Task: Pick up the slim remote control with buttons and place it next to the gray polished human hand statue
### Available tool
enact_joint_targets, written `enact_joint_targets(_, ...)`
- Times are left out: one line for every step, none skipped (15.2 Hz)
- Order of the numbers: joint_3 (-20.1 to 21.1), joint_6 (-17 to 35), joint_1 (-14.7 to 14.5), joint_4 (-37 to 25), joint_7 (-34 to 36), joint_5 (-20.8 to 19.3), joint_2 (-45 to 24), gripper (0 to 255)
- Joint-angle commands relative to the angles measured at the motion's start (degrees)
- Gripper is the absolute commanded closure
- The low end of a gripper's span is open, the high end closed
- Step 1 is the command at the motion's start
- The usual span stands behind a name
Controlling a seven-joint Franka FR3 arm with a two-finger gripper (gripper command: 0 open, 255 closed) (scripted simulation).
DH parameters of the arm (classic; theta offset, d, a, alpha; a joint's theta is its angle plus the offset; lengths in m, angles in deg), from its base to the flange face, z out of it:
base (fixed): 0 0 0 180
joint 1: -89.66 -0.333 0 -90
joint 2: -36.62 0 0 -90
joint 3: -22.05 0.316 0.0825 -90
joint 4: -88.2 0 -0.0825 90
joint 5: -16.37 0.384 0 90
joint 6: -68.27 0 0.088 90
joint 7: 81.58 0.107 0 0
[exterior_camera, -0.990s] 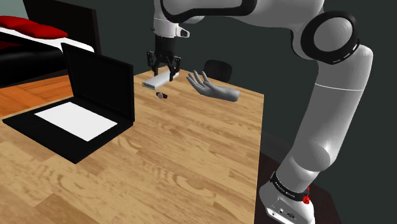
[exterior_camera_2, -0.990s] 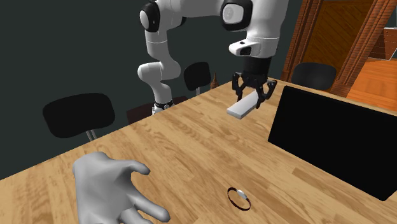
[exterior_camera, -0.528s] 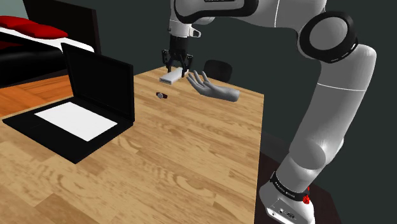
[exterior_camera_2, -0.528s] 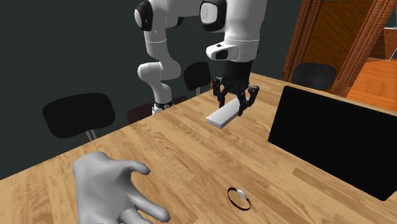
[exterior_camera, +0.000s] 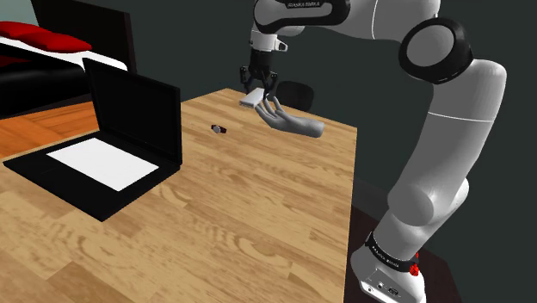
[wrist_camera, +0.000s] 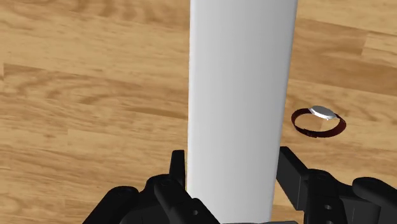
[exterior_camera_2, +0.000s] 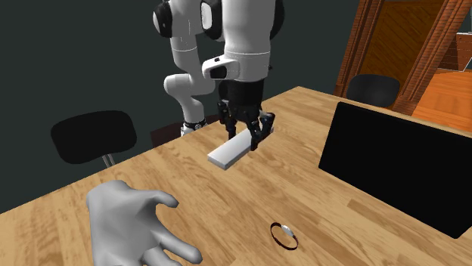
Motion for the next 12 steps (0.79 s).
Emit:
enact_joint_targets(-1.0,-0.6,1.4,-2.0,-2.6,-0.2,-1.3,255)
enact_joint_targets(-1.5,-0.9,2.2,-2.9,-3.9,-0.3,-1.9,255)
enact_joint_targets(-1.5,-0.1,2.2,-2.1,-3.9,-0.3,-1.9,255)
enact_joint_targets(-1.5,0.7,2.2,-1.2,-3.8,-0.3,-1.8,255)
enact_joint_targets(-1.6,1.5,2.3,-0.4,-3.8,-0.3,-1.8,255)
enact_joint_targets(-1.6,2.3,2.3,0.4,-3.8,-0.3,-1.8,255)
enact_joint_targets(-1.6,3.1,2.3,1.1,-3.8,-0.3,-1.8,255)
enact_joint_targets(-1.6,3.8,2.4,1.9,-3.7,-0.3,-1.8,255)
enact_joint_targets(-1.6,4.6,2.4,2.6,-3.7,-0.3,-1.8,255)
enact_joint_targets(-1.6,5.3,2.4,3.3,-3.7,-0.4,-1.9,255)
enact_joint_targets(-1.7,6.1,2.4,4.0,-3.6,-0.4,-1.9,255)
enact_joint_targets(-1.7,6.8,2.4,4.7,-3.6,-0.4,-2.0,255)
